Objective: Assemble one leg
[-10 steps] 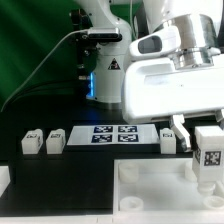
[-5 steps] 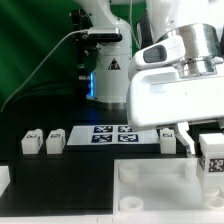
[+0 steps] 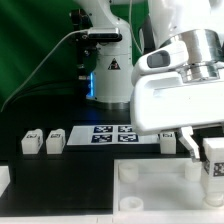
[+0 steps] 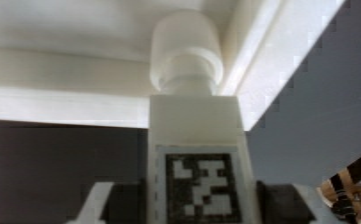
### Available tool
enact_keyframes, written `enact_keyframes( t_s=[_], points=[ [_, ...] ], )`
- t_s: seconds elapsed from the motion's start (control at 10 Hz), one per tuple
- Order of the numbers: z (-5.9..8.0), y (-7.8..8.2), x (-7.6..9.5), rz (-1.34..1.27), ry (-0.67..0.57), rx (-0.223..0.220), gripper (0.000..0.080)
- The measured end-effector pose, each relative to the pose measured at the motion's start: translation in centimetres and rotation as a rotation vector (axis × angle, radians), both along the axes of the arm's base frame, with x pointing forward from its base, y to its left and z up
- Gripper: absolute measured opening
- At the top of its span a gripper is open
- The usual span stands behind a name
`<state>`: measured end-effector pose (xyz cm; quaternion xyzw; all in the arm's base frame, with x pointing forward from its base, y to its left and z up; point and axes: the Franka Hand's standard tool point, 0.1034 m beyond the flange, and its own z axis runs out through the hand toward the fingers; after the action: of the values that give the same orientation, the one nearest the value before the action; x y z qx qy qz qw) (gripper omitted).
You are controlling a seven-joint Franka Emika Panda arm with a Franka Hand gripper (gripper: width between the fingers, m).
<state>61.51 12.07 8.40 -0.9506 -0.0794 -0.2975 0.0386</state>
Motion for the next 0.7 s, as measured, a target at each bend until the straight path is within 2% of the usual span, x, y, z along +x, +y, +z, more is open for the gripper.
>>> enact_keyframes(
  t_s=[0.2,0.4,0.7],
  points=[
    [-0.3,0.0,0.0,0.001,0.001,-0.001,0.0294],
    [-1.2,-0.7,-0.2,0.002,0.003,-0.01,0.0294],
    [-1.3,-0.9,0.3,-0.003,-0.019,-0.005,0.0294]
  ],
)
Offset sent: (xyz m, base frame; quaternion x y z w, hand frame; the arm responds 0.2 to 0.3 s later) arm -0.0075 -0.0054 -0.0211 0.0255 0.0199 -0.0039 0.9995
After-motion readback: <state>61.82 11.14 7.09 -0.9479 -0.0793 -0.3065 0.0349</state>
